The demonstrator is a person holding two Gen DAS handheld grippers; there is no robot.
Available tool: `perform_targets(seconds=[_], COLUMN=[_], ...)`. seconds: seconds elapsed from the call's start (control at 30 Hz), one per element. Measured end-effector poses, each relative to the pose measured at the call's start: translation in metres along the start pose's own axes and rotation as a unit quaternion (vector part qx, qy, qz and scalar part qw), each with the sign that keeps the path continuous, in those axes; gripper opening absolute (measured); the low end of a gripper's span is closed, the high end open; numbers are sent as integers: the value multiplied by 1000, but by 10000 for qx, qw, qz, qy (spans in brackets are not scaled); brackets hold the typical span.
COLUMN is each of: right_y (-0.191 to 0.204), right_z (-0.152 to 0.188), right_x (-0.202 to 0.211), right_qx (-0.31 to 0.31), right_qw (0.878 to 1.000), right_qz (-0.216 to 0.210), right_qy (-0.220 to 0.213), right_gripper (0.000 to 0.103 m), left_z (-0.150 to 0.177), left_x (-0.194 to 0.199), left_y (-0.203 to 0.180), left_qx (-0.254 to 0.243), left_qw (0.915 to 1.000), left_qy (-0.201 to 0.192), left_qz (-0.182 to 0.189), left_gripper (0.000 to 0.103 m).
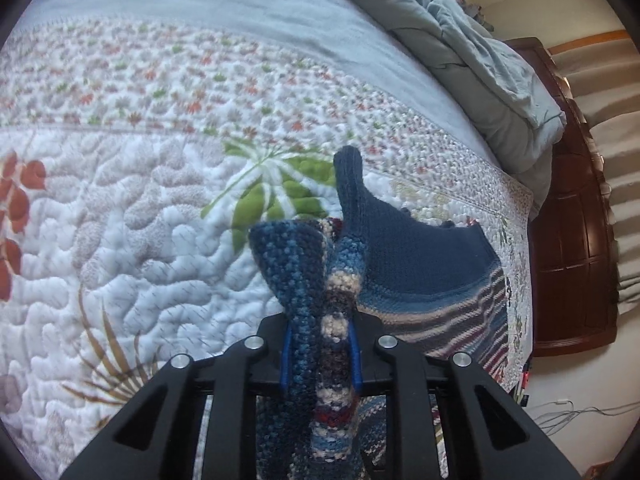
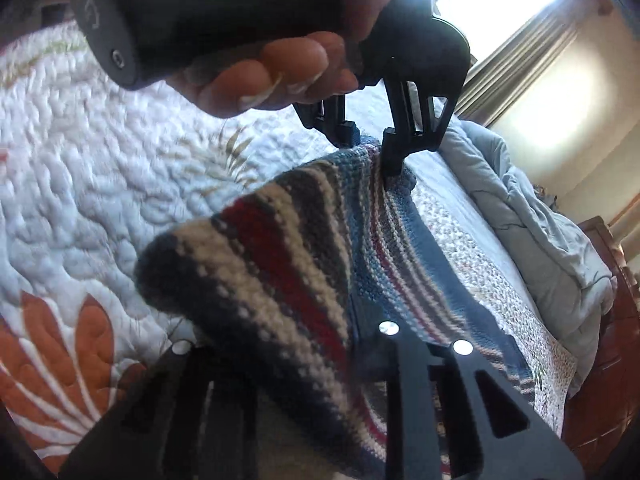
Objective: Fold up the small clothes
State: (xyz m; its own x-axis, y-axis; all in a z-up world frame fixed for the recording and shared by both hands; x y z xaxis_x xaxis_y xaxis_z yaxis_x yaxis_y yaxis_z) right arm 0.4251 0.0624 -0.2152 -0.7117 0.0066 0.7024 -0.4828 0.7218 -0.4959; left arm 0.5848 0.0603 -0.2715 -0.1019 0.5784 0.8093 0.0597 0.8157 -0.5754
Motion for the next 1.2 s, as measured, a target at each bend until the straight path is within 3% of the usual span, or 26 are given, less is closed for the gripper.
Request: perform_targets(seconds=[0.37, 0.6, 0.87, 0.9, 1.2], right_y=[-85, -155, -226, -231, -277], right_z=[-4, 19, 69, 75, 132], right_x=[63, 80, 85, 84, 67], right_qx=[-1097, -1845, -2590, -2638, -3343], right_qw=[9923, 9790, 9610, 9597, 9368], right_qz=[-252, -419, -401, -387, -500], right_qy=[-526, -760, -884, -884, -899], right_gripper=[19, 19, 18, 18, 18], left_z=[-10, -16, -31, -28, -27], left_x=[48, 43, 2, -4, -74], left_y=[-104, -177, -263, -270, -328], left_qx=[-438, -694, -1000, -1141, -1399], left_qw=[9970, 9937, 9900, 9883, 9820], left_qy=[-282, -343, -282, -62, 173], left_qz=[-570, -815, -949, -1013, -1258], left_gripper=[21, 21, 21, 21, 21])
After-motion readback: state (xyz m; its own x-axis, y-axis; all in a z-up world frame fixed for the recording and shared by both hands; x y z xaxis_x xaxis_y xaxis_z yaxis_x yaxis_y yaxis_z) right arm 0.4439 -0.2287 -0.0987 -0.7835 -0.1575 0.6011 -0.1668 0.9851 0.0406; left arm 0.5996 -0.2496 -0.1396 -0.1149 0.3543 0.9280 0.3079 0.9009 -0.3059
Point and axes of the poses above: each gripper's, at about its wrist camera, not at the fingertips, and x roughly against the way its jaws point, y to its left, z to its underside, the point moved 9 cm from there along -x, roughly the way its jaws point, and after that the axes turned 5 degrees about y, right-handed, at the moved point
